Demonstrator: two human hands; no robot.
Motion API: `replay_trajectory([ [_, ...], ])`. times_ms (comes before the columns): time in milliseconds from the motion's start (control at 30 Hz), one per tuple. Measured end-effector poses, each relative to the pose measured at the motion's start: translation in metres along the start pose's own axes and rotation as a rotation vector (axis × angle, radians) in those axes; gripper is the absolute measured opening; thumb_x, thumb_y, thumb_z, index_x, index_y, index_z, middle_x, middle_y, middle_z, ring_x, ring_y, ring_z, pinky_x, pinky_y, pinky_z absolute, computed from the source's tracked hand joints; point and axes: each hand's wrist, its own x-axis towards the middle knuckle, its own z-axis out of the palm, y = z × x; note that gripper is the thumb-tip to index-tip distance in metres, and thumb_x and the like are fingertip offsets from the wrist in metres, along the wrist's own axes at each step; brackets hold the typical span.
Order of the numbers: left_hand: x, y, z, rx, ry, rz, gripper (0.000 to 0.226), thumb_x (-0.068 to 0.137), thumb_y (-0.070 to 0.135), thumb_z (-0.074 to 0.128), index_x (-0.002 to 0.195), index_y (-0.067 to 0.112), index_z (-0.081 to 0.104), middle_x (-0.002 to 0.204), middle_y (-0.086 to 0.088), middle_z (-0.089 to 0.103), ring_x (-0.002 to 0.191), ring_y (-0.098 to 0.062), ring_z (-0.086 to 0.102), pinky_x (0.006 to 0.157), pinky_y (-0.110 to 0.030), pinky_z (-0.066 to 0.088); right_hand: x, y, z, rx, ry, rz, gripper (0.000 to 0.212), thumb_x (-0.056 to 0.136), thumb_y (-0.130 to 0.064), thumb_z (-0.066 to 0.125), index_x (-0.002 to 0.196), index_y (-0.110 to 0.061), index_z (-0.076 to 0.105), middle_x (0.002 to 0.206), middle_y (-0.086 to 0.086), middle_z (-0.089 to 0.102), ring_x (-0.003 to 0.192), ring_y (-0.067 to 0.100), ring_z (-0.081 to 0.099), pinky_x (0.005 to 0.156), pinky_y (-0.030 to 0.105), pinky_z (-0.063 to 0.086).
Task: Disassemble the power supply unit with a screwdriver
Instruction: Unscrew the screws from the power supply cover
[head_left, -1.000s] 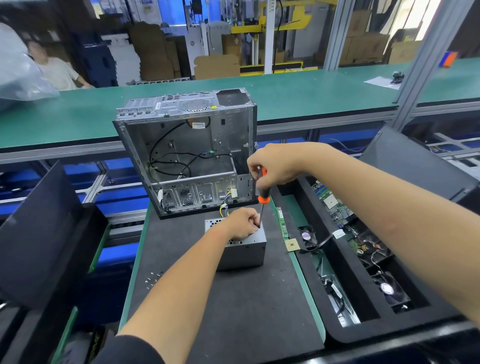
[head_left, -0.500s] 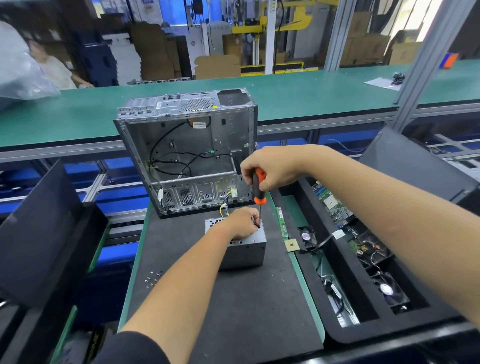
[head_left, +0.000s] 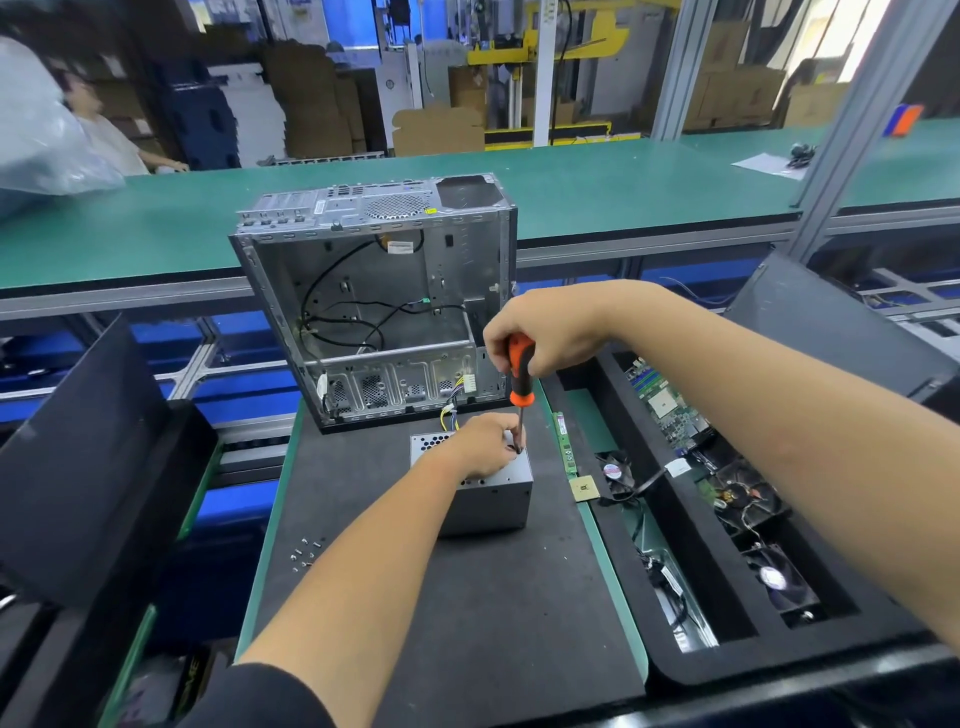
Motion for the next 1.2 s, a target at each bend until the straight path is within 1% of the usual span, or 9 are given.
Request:
replay_trajectory([
  [167, 0.004, 0.001, 0.002, 0.052, 0.011, -0.003, 0.020, 0.084, 0.000, 0.044, 0.083, 0.016, 0.056, 0.088, 0.004, 0.057, 0.067, -0.016, 0.049, 0.062, -0.025, 0.045, 0.004, -0.001, 0.004, -0.009, 0.005, 0.064, 0.005, 0.087, -0.024, 0.062, 0.087, -0.021, 0.058, 0.079, -0.007, 0.059, 0.067, 0.016, 0.062, 0.060, 0.029, 0.043],
  [233, 0.006, 0.000, 0.002, 0.063, 0.014, -0.006, 0.019, 0.084, -0.001, 0.045, 0.084, 0.014, 0.057, 0.088, 0.002, 0.056, 0.075, -0.017, 0.050, 0.070, -0.026, 0.045, 0.008, -0.001, 0.004, -0.079, 0.015, 0.175, 0.029, 0.098, -0.043, 0.043, 0.085, -0.018, 0.051, 0.077, 0.002, 0.058, 0.056, 0.022, 0.069, 0.059, 0.031, 0.043],
  [400, 0.008, -0.004, 0.001, 0.066, 0.017, -0.002, 0.020, 0.085, 0.001, 0.053, 0.075, 0.018, 0.051, 0.068, 0.009, 0.048, 0.060, -0.007, 0.046, 0.062, -0.021, 0.044, 0.009, 0.004, 0.005, -0.104, 0.065, 0.069, 0.008, 0.093, -0.021, 0.053, 0.093, -0.013, 0.057, 0.080, -0.004, 0.061, 0.064, 0.012, 0.063, 0.056, 0.025, 0.042],
  [500, 0.008, -0.005, 0.000, 0.067, 0.018, 0.001, 0.018, 0.085, 0.001, 0.054, 0.077, 0.016, 0.051, 0.067, 0.008, 0.047, 0.060, -0.009, 0.045, 0.064, -0.025, 0.044, 0.001, 0.002, 0.003, 0.065, 0.018, -0.025, 0.026, 0.076, 0.002, 0.058, 0.091, -0.018, 0.059, 0.082, -0.014, 0.056, 0.066, 0.000, 0.052, 0.055, 0.017, 0.039],
  [600, 0.008, -0.004, 0.000, 0.064, 0.016, 0.002, 0.021, 0.086, 0.002, 0.054, 0.075, 0.019, 0.050, 0.066, 0.008, 0.048, 0.057, -0.008, 0.044, 0.057, -0.023, 0.042, 0.003, 0.001, 0.005, 0.014, 0.030, 0.043, 0.006, 0.088, -0.021, 0.060, 0.092, -0.017, 0.058, 0.080, -0.007, 0.062, 0.066, 0.009, 0.061, 0.060, 0.027, 0.042],
  [667, 0.007, -0.004, -0.001, 0.074, 0.012, -0.002, 0.023, 0.086, 0.003, 0.053, 0.073, 0.021, 0.049, 0.066, 0.007, 0.048, 0.057, -0.010, 0.044, 0.056, -0.023, 0.042, 0.007, -0.001, 0.006, -0.110, 0.025, 0.166, 0.028, 0.099, -0.036, 0.041, 0.089, -0.013, 0.052, 0.077, 0.006, 0.064, 0.053, 0.019, 0.068, 0.058, 0.029, 0.043],
  [833, 0.006, -0.003, 0.002, 0.053, 0.030, -0.026, 0.018, 0.085, 0.003, 0.051, 0.075, 0.018, 0.051, 0.067, 0.005, 0.048, 0.055, -0.015, 0.045, 0.056, -0.024, 0.043, 0.004, 0.002, 0.002, -0.088, 0.027, 0.057, 0.008, 0.086, -0.012, 0.055, 0.092, -0.017, 0.058, 0.084, -0.006, 0.061, 0.064, 0.009, 0.058, 0.055, 0.025, 0.038],
  [1033, 0.008, -0.004, 0.003, 0.014, 0.051, -0.029, 0.023, 0.081, 0.000, 0.055, 0.068, 0.018, 0.055, 0.063, 0.003, 0.053, 0.057, -0.017, 0.047, 0.060, -0.026, 0.044, -0.005, 0.003, -0.001, 0.008, -0.041, -0.002, 0.031, 0.069, 0.008, 0.061, 0.091, -0.014, 0.062, 0.099, 0.002, 0.067, 0.094, 0.028, 0.060, 0.077, 0.041, 0.051],
  [1200, 0.006, -0.008, 0.002, -0.040, 0.038, -0.011, 0.009, 0.074, 0.001, 0.062, 0.070, 0.009, 0.059, 0.048, 0.010, 0.054, 0.047, -0.016, 0.050, 0.050, -0.024, 0.045, -0.004, -0.001, 0.002, -0.008, -0.035, 0.006, 0.028, 0.069, 0.009, 0.062, 0.086, -0.013, 0.062, 0.093, 0.001, 0.064, 0.080, 0.017, 0.057, 0.054, 0.022, 0.038],
])
